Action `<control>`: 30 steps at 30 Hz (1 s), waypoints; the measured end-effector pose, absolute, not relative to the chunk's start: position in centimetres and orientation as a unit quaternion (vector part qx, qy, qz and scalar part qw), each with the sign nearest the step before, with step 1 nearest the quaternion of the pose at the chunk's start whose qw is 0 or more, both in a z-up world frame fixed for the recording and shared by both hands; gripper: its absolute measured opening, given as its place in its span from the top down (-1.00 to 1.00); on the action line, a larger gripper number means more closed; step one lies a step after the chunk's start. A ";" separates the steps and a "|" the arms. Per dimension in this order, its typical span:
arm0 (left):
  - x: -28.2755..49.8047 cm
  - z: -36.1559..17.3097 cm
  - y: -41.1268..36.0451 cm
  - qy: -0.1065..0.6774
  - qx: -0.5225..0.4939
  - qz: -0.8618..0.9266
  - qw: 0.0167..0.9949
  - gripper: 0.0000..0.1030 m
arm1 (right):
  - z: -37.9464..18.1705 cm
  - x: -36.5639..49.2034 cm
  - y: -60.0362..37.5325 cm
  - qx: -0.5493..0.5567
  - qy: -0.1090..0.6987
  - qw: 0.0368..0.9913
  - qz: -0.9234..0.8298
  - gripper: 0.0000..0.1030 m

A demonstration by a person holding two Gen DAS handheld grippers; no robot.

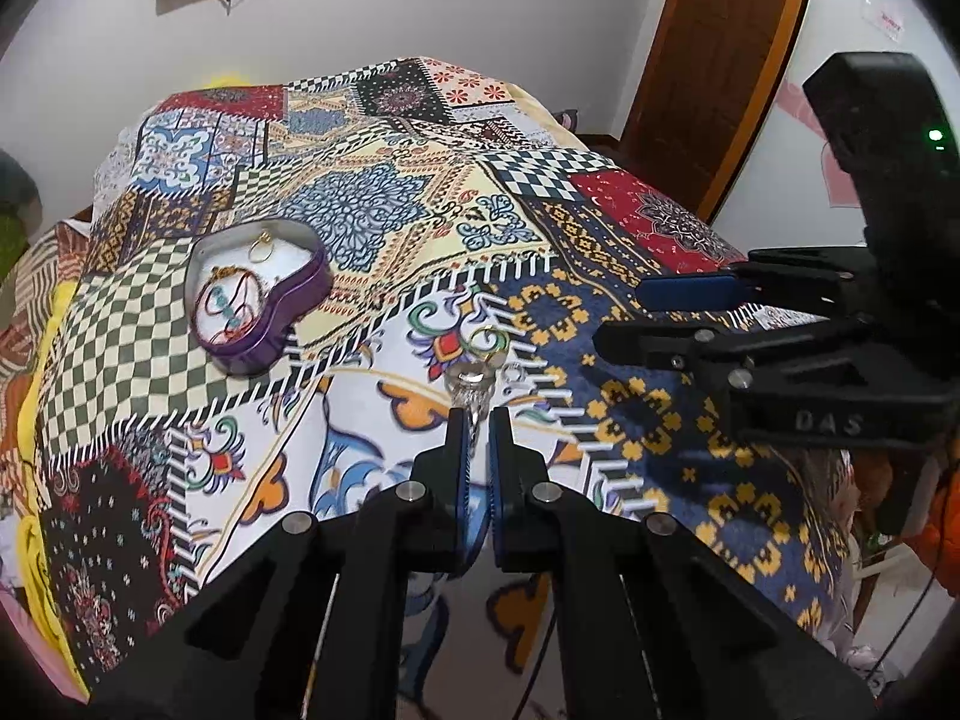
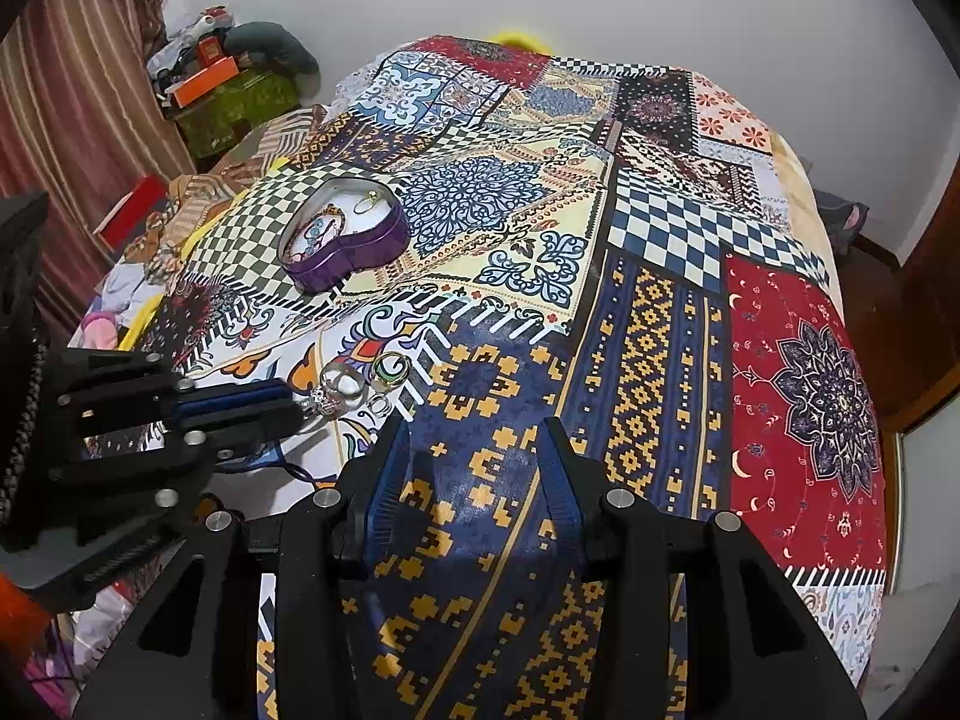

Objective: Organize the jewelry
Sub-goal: 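Lift the silver pendant with the left gripper toward the tin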

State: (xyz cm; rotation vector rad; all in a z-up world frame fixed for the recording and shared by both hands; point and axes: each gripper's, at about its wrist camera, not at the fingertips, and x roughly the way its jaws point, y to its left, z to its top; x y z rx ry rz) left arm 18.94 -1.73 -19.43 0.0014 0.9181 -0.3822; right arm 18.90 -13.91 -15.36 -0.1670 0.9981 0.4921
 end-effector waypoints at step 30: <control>20.1 -21.1 -2.8 0.430 0.025 -0.182 0.884 0.74 | -15.7 19.3 -13.8 -0.077 0.482 0.840 0.238 0.22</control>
